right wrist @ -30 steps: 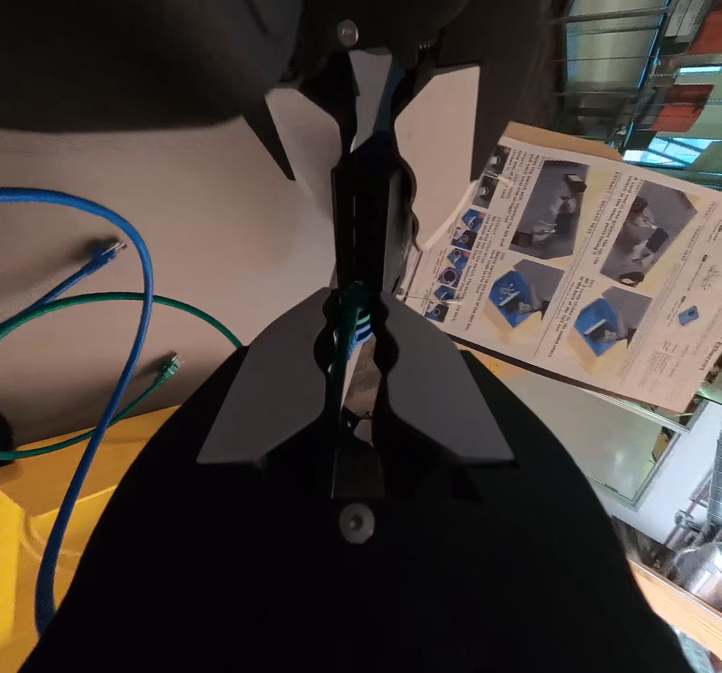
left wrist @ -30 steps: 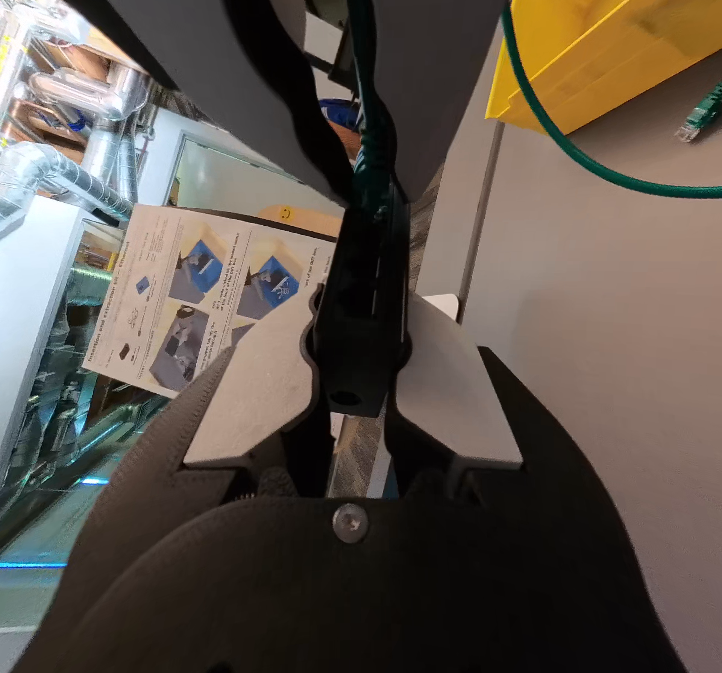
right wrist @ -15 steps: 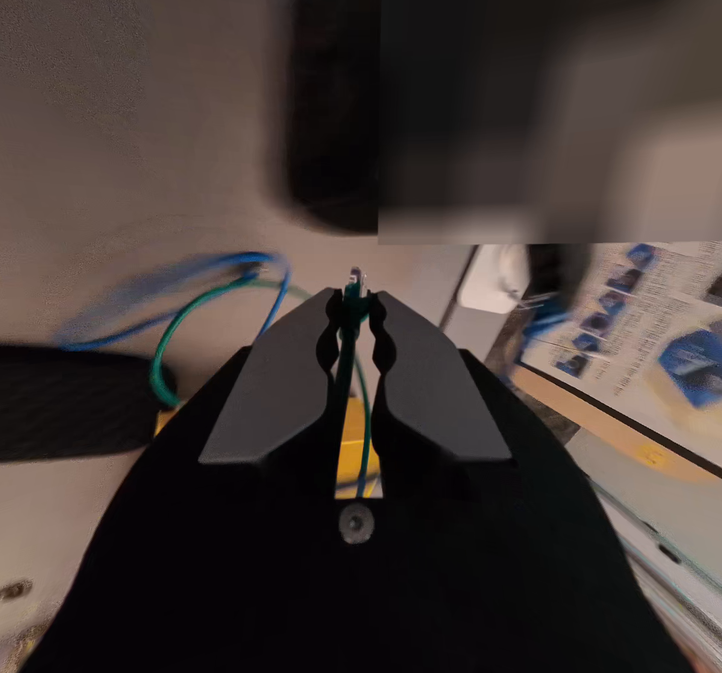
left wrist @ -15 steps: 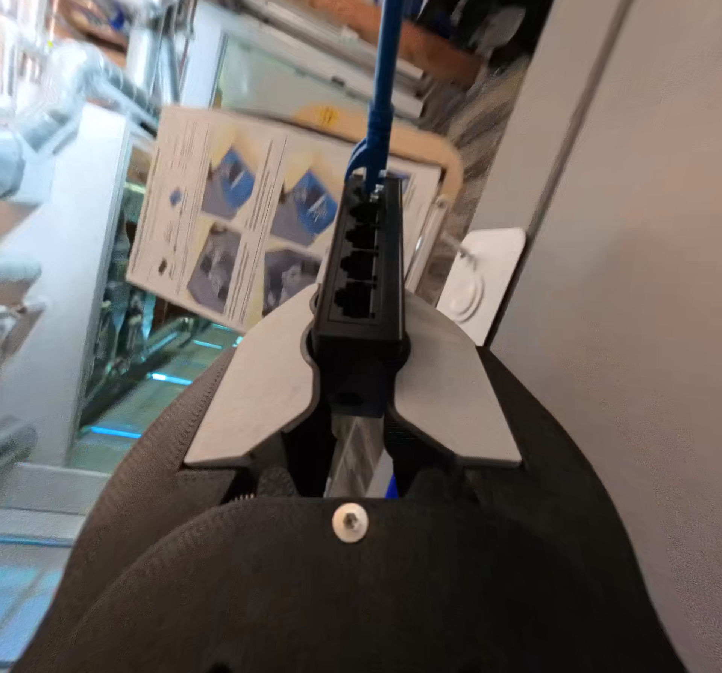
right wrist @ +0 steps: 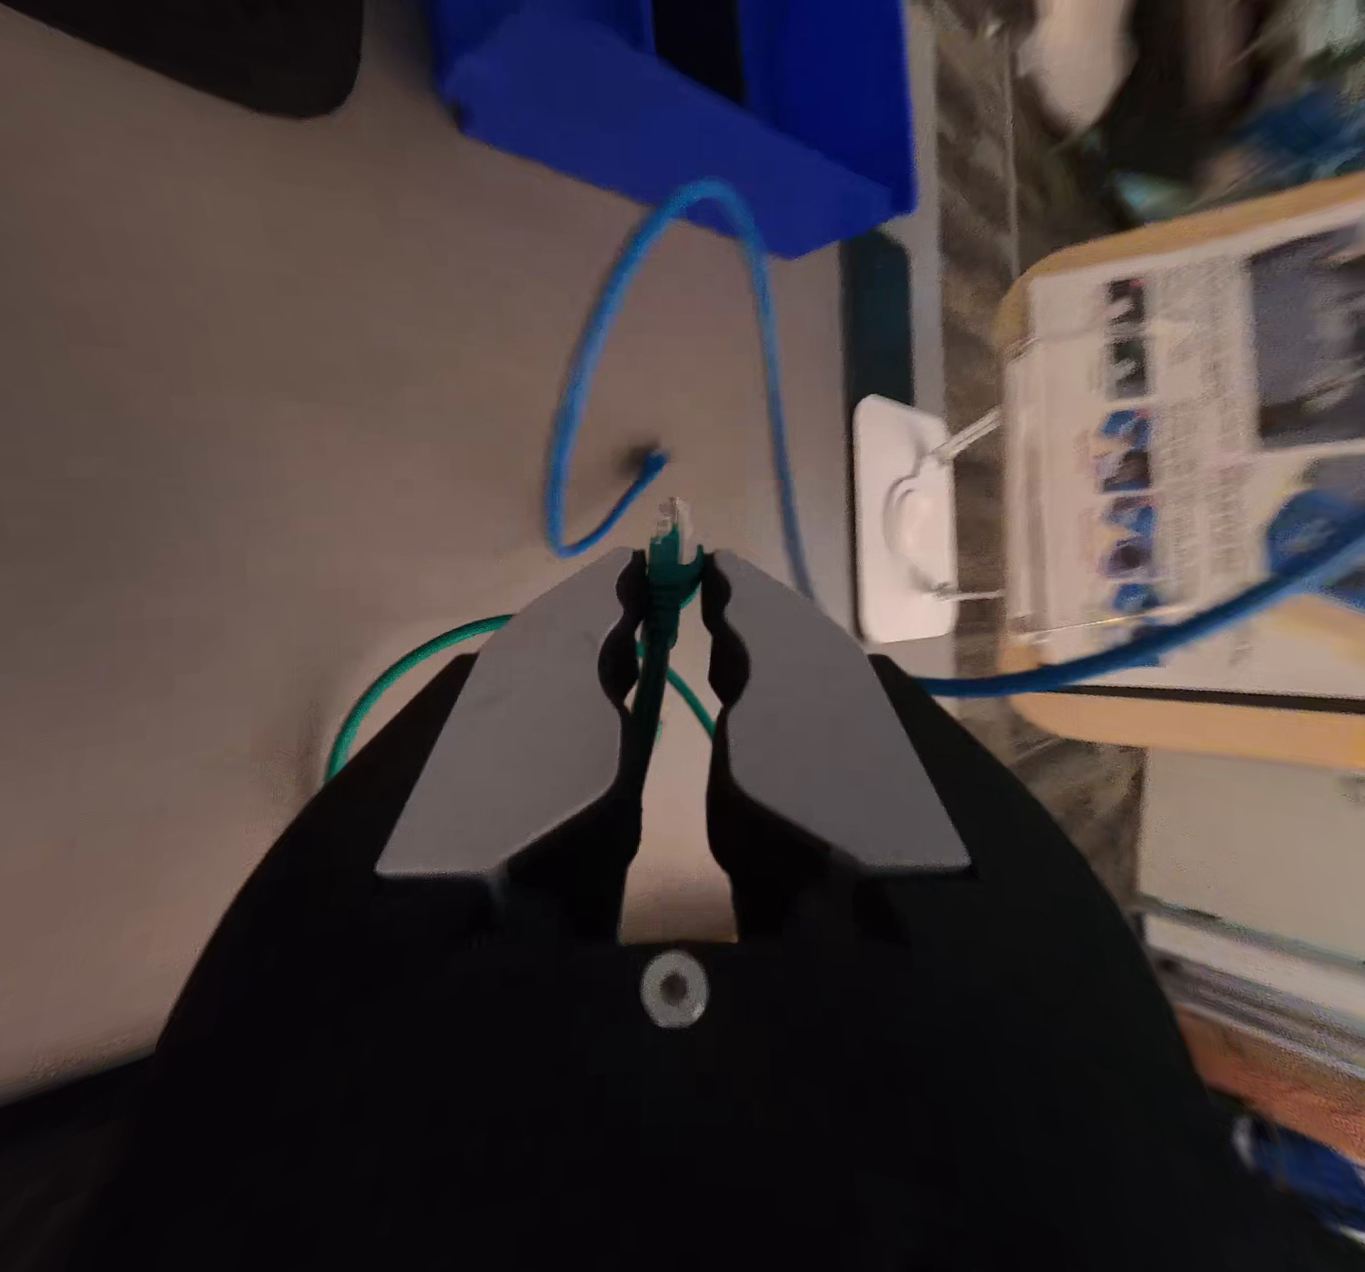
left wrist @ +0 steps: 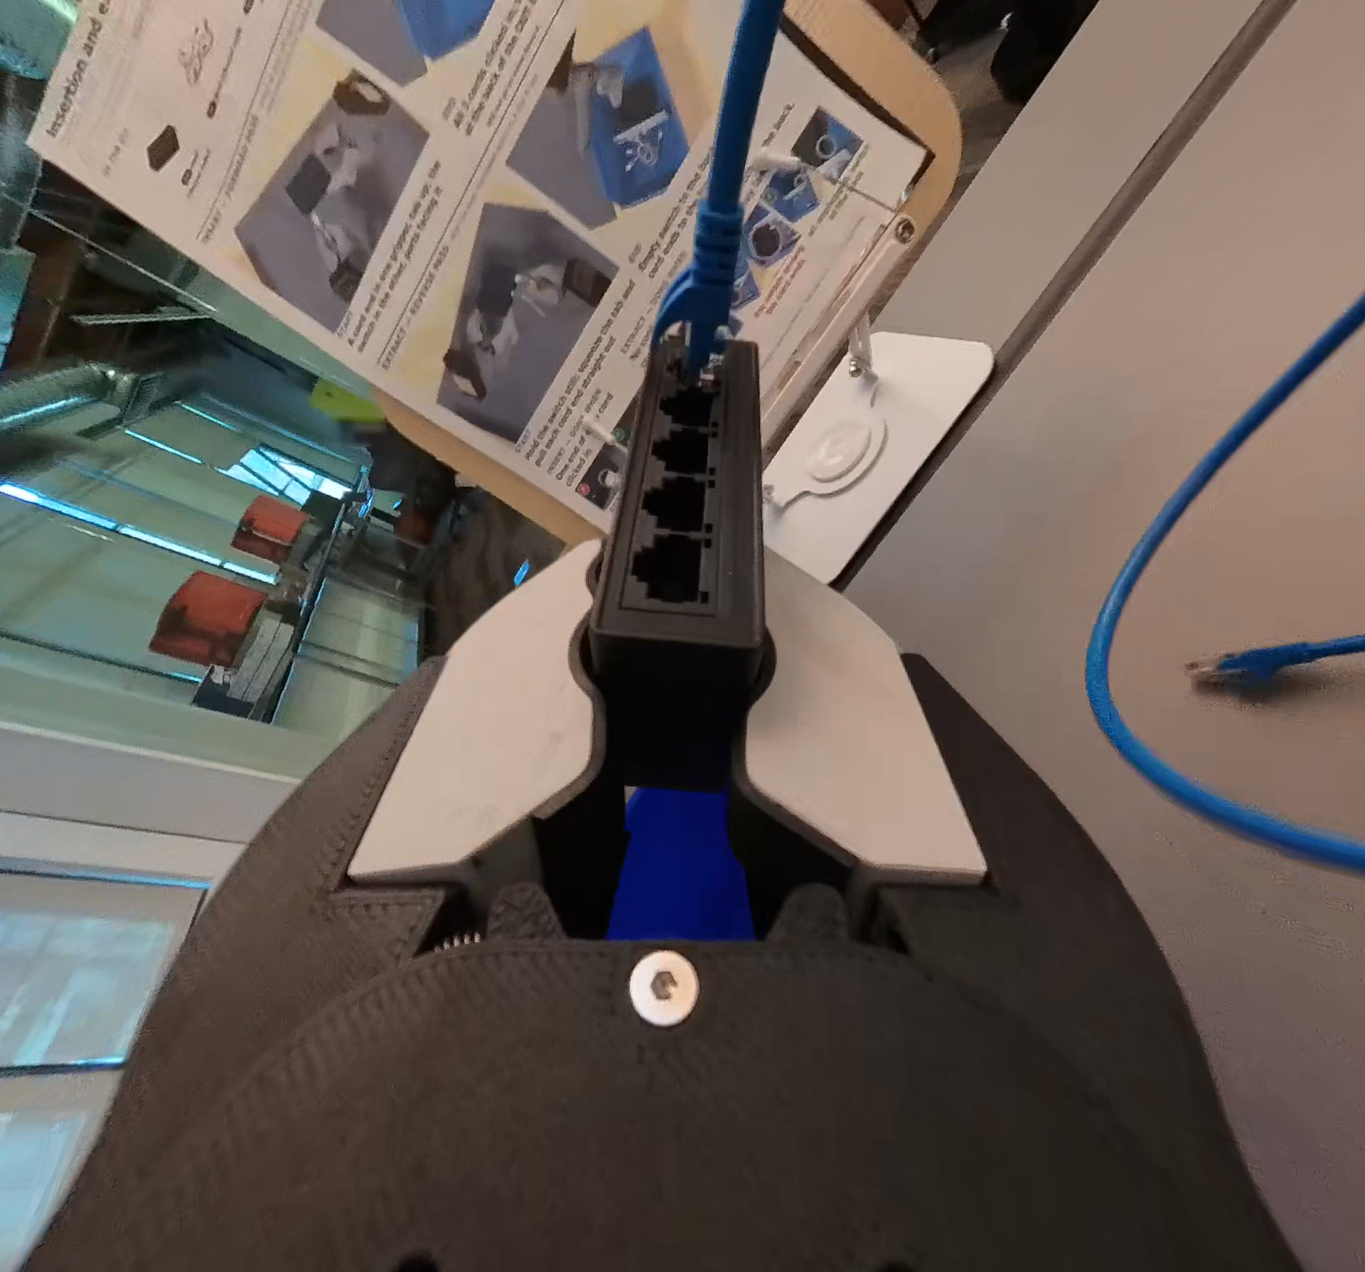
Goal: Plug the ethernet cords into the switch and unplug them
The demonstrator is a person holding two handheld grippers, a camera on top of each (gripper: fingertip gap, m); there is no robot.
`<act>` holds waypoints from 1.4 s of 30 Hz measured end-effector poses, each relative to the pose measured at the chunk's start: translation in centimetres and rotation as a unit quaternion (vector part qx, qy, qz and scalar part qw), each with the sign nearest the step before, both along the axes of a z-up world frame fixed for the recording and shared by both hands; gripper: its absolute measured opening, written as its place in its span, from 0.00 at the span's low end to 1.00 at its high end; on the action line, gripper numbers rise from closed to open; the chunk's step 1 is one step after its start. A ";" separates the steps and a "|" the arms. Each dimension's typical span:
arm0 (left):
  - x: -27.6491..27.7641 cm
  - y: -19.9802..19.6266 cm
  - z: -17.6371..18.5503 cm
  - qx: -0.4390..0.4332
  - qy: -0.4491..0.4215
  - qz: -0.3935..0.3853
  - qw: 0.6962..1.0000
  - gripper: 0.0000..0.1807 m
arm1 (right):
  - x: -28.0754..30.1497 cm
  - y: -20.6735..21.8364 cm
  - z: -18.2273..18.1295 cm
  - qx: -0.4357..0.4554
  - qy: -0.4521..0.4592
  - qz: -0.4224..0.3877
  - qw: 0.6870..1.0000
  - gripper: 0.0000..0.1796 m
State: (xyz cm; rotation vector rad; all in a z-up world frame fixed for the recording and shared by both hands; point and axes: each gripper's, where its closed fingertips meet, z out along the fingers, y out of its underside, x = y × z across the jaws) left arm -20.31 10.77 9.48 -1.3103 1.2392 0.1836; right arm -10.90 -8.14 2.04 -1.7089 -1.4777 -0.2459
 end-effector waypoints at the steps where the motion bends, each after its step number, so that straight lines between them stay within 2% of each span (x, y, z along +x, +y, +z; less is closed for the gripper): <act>1: -0.3 0.2 0.1 0.002 -0.003 0.005 1.000 0.17 | -0.1 -0.2 -2.2 -0.008 0.011 -0.009 1.000 0.09; 5: -1.2 0.4 0.6 0.001 -0.012 0.011 1.000 0.17 | -0.3 -0.6 -10.1 -0.035 0.060 -0.048 0.996 0.09; 7: -1.5 0.4 0.7 -0.003 -0.014 0.012 1.000 0.17 | -0.3 -0.4 -12.6 -0.046 0.098 -0.079 0.991 0.11; 9: -1.7 0.4 0.7 -0.004 -0.014 0.010 1.000 0.17 | -0.4 -0.6 -13.4 -0.042 0.123 -0.091 0.987 0.15; 12: -1.7 0.4 0.6 -0.010 -0.014 0.006 1.000 0.17 | 0.1 -1.4 -12.2 -0.024 0.160 -0.105 0.981 0.21; 15: -1.6 0.5 0.6 -0.013 -0.013 0.004 1.000 0.17 | 1.4 -3.0 -11.1 -0.042 0.174 -0.117 0.977 0.26; 19: -1.4 0.4 0.5 -0.014 -0.010 0.002 1.000 0.17 | 2.5 -6.4 -13.1 -0.174 0.189 -0.113 0.960 0.27; 22: -1.1 0.2 0.4 -0.014 -0.007 -0.004 1.000 0.17 | 2.7 -6.8 -16.0 -0.252 0.203 -0.147 0.935 0.27; 25: -0.8 0.0 0.2 -0.012 0.001 -0.006 1.000 0.17 | 2.8 -5.7 -18.1 -0.279 0.176 -0.192 0.924 0.27; 26: -0.6 -0.1 0.2 -0.012 0.003 -0.007 1.000 0.17 | 2.3 -5.0 -18.2 -0.276 0.183 -0.194 0.923 0.25; 29: -0.2 -0.3 0.0 -0.012 0.008 -0.012 1.000 0.17 | 1.4 -3.8 -18.3 -0.278 0.178 -0.212 0.920 0.07; 32: 0.0 -0.4 -0.2 -0.013 0.013 -0.016 1.000 0.17 | 1.1 -3.7 -18.2 -0.285 0.154 -0.214 0.921 0.04; 34: 0.1 -0.5 -0.1 -0.013 0.013 -0.018 1.000 0.16 | 0.0 -4.1 -17.9 -0.323 0.217 -0.210 0.897 0.04; 36: 0.1 -0.6 0.1 -0.011 0.010 -0.019 1.000 0.17 | -1.2 -4.3 -16.2 -0.353 0.324 -0.199 0.855 0.04; 39: -0.3 -0.7 0.5 -0.008 0.002 -0.018 1.000 0.16 | -2.1 -4.7 -11.1 -0.382 0.491 -0.148 0.768 0.03; 42: -0.9 -0.6 1.0 -0.007 -0.008 -0.014 1.000 0.17 | -1.3 -5.7 -5.1 -0.376 0.615 -0.083 0.688 0.03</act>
